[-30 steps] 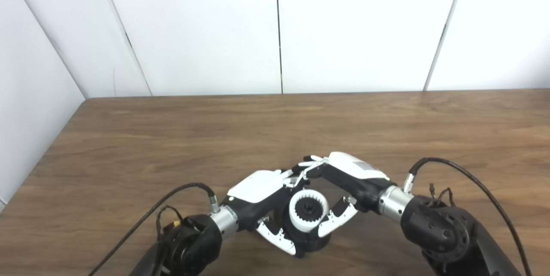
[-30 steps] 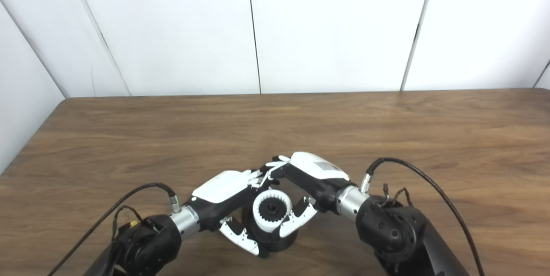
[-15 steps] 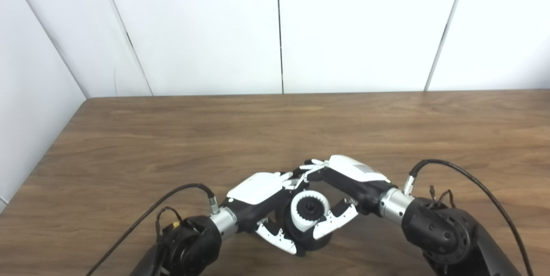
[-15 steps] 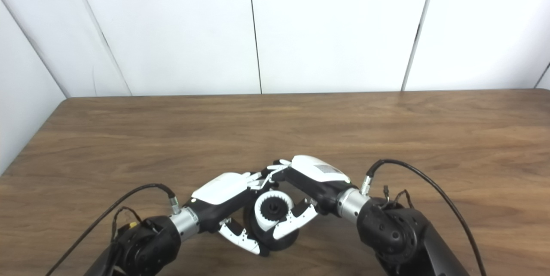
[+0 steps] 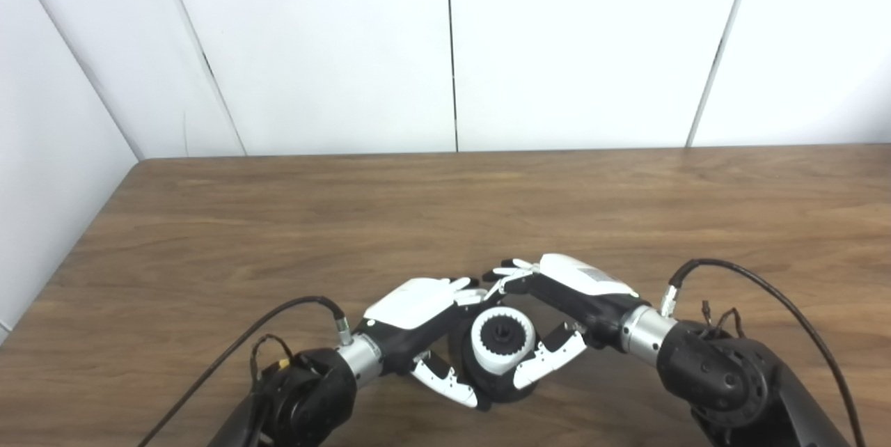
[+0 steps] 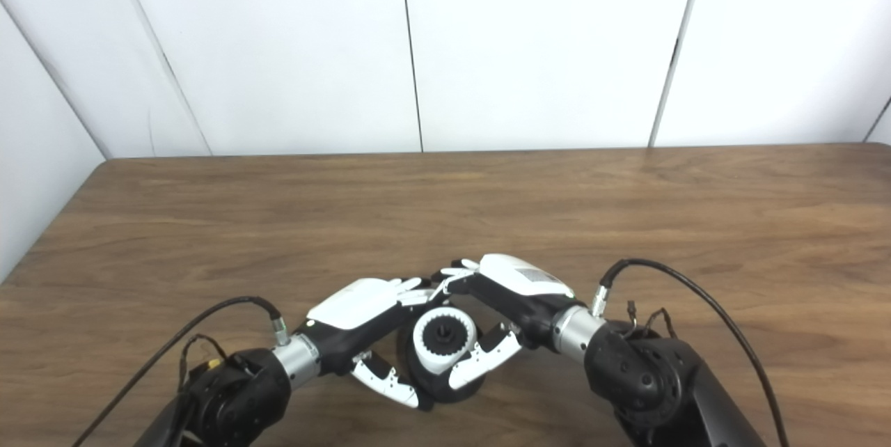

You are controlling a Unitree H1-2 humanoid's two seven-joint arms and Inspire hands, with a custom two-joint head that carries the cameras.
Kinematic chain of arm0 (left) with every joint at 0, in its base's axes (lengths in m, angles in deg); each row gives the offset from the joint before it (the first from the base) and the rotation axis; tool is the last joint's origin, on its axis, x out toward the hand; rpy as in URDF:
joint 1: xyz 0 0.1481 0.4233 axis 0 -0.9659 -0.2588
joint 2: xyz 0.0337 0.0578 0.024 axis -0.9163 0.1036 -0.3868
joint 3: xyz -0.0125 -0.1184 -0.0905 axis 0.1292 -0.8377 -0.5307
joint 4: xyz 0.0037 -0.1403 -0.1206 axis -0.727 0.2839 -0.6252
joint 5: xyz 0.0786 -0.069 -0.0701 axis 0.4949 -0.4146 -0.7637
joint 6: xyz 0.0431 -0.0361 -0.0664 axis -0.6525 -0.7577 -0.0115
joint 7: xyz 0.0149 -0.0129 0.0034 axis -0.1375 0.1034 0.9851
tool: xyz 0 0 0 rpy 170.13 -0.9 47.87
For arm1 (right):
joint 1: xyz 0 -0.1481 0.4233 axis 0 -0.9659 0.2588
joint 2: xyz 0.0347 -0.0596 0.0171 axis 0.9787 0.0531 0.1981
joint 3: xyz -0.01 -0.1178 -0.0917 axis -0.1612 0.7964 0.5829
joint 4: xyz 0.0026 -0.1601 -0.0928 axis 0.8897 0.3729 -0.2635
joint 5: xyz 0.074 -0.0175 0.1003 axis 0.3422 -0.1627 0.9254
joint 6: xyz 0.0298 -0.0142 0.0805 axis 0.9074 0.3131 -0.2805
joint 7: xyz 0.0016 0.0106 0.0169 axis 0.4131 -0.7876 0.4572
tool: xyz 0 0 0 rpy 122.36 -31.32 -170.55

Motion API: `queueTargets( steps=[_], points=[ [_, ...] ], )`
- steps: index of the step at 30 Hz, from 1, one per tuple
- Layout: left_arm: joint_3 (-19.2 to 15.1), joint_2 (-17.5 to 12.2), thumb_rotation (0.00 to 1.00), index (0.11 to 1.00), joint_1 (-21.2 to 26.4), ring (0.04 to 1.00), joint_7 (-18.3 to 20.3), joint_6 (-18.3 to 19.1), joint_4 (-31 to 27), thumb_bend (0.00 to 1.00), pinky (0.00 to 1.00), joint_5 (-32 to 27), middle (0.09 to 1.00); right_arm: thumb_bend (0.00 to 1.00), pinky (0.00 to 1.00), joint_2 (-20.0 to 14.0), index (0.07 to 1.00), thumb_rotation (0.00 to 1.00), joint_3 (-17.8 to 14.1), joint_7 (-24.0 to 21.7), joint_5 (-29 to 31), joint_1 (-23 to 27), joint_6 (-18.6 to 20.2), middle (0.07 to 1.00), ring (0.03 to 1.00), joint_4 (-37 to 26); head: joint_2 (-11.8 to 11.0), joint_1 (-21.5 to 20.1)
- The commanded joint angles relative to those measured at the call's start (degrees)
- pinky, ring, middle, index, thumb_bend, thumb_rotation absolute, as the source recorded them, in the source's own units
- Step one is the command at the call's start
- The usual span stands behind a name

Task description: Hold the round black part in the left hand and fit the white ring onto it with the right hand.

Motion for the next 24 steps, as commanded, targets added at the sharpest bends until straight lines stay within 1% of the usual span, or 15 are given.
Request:
queueTargets(
  steps=[1,5,8,12,16,20,22,24],
  points=[
    [-0.9,-0.5,0.43,0.881,1.2,1.000,-0.3,0.6,-1.8,0.91,0.98,0.5,0.944,0.94,1.00,0.3,0.843,0.41,-1.2,0.8,0.1,1.4,0.0,0.934,0.998,-1.4,0.0,0.1],
    [-1.6,-0.5,0.40,0.922,1.1,1.000,-0.2,1.6,-2.2,0.92,0.98,-0.2,0.944,0.95,1.00,0.7,0.864,0.41,-2.1,2.1,0.6,1.0,-1.1,0.972,1.000,-1.1,0.0,0.2],
    [-2.1,-0.7,0.37,0.941,1.1,1.000,0.0,2.2,-2.5,0.92,0.98,-0.4,0.947,0.96,0.99,0.8,0.884,0.43,-2.8,2.8,0.9,0.9,-1.7,0.997,1.000,-0.8,0.0,0.2],
    [-2.5,-1.1,0.36,0.945,1.2,1.000,-0.2,2.7,-2.4,0.92,0.98,-0.4,0.950,0.97,0.99,0.5,0.902,0.44,-3.8,2.9,1.0,1.2,-1.0,1.000,1.000,-0.9,0.0,0.2],
    [-3.5,-1.5,0.34,0.939,1.1,1.000,-0.6,2.7,-2.1,0.91,0.96,-1.0,0.947,0.97,1.00,0.4,0.901,0.42,-5.2,2.9,1.4,1.2,0.2,1.000,1.000,-1.3,0.0,0.2],
    [-4.9,-1.5,0.34,0.938,0.8,1.000,-0.8,3.3,-1.8,0.92,0.95,-1.9,0.949,0.98,0.98,0.0,0.904,0.43,-6.3,3.1,1.4,1.0,0.4,1.000,1.000,-1.3,-0.1,0.2],
    [-5.6,-1.6,0.36,0.934,0.6,1.000,-1.2,3.1,-1.6,0.92,0.94,-2.1,0.949,0.97,0.97,0.1,0.899,0.41,-6.8,3.5,1.6,0.8,0.3,0.997,1.000,-1.1,-0.1,0.2],
    [-6.9,-1.8,0.40,0.945,0.3,1.000,-1.1,4.1,-1.7,0.93,0.94,-2.6,0.959,0.97,0.96,0.1,0.896,0.41,-8.0,4.5,2.3,0.4,0.0,0.993,1.000,-0.6,-0.2,0.1]
  ],
)
